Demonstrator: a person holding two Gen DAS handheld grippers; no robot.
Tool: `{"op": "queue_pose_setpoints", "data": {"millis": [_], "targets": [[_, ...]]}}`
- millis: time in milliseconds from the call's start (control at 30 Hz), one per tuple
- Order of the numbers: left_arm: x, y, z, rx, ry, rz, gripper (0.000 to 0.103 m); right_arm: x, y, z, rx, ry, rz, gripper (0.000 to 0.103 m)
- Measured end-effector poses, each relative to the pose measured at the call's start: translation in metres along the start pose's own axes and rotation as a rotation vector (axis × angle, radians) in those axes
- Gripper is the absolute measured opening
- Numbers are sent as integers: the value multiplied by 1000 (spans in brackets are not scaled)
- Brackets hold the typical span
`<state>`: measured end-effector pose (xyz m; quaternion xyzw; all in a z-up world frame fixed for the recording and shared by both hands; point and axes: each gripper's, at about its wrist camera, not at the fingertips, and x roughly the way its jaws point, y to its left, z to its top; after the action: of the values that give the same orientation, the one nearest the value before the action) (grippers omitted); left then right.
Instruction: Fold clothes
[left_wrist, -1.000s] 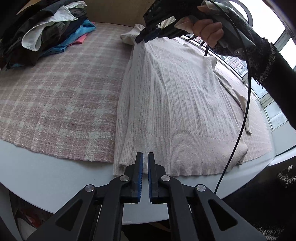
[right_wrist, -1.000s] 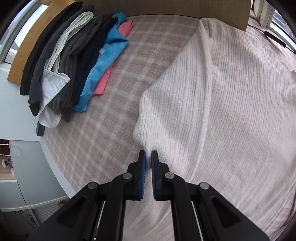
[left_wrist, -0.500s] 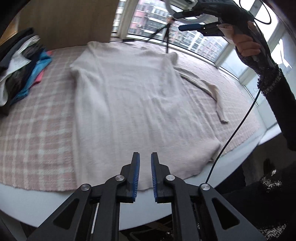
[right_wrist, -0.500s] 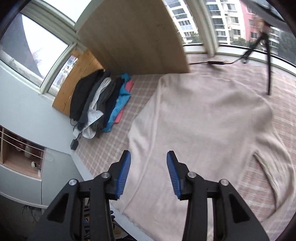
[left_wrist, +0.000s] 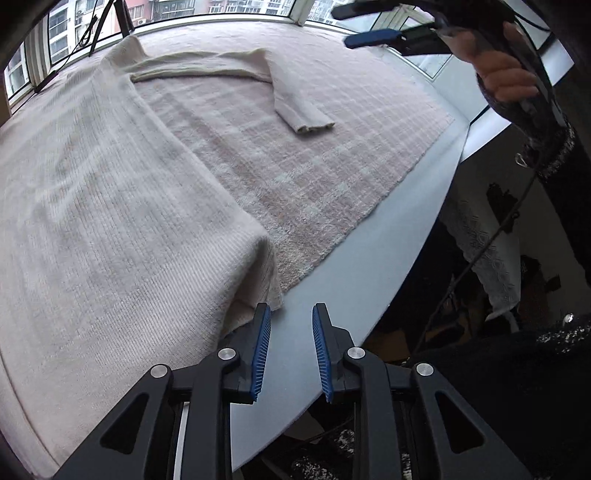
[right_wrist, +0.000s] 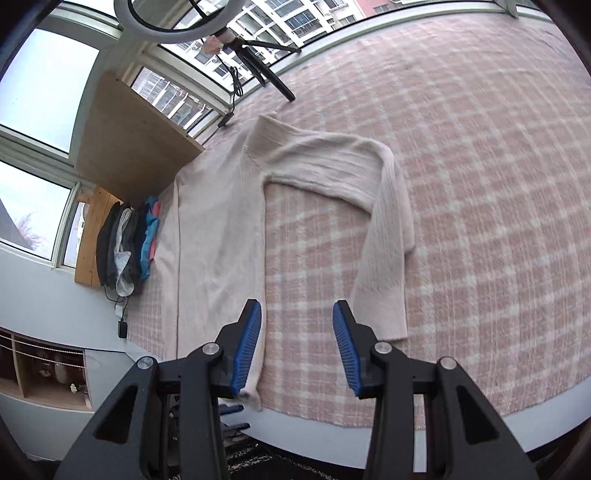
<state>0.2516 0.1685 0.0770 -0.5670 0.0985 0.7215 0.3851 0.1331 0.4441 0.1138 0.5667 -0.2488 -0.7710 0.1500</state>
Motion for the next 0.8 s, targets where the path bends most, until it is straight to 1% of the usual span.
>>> {"op": "queue_pose_setpoints", "data": {"millis": [67,167,267,333,367,467,533,567,600,667,767,800], "targets": [[0,8,-6,-61,5,22,22,22,4,-24,-39,54,7,40],[-3,16,-11,-140,-17,59,22,63,21,-55,-87,143,54,40],[-7,16,-13,-168,-37,96,22,101,49,-79,-156,236,104,40],[-13,14,-17,-162,-50,132,22,121,67,-91,-217,294,89,40],[-15,14,-19,-156,-52,155,22,129,75,-97,-258,318,60,40],[-17,20,-23,-163,-47,186,22,145,90,-111,-347,343,-22,39],[-18,23,-25,-175,-46,200,22,152,92,-115,-367,352,-55,24],[-20,24,-27,-180,-54,206,22,154,91,-116,-363,368,-53,8],[-23,25,-30,-183,-57,210,22,155,89,-117,-342,386,-24,7],[-30,27,-35,-177,-62,210,22,150,80,-113,-265,407,72,7],[-33,24,-33,-174,-71,174,22,142,56,-103,-104,440,229,7],[-35,23,-31,-166,-82,177,22,140,46,-99,-61,441,242,7]]}}
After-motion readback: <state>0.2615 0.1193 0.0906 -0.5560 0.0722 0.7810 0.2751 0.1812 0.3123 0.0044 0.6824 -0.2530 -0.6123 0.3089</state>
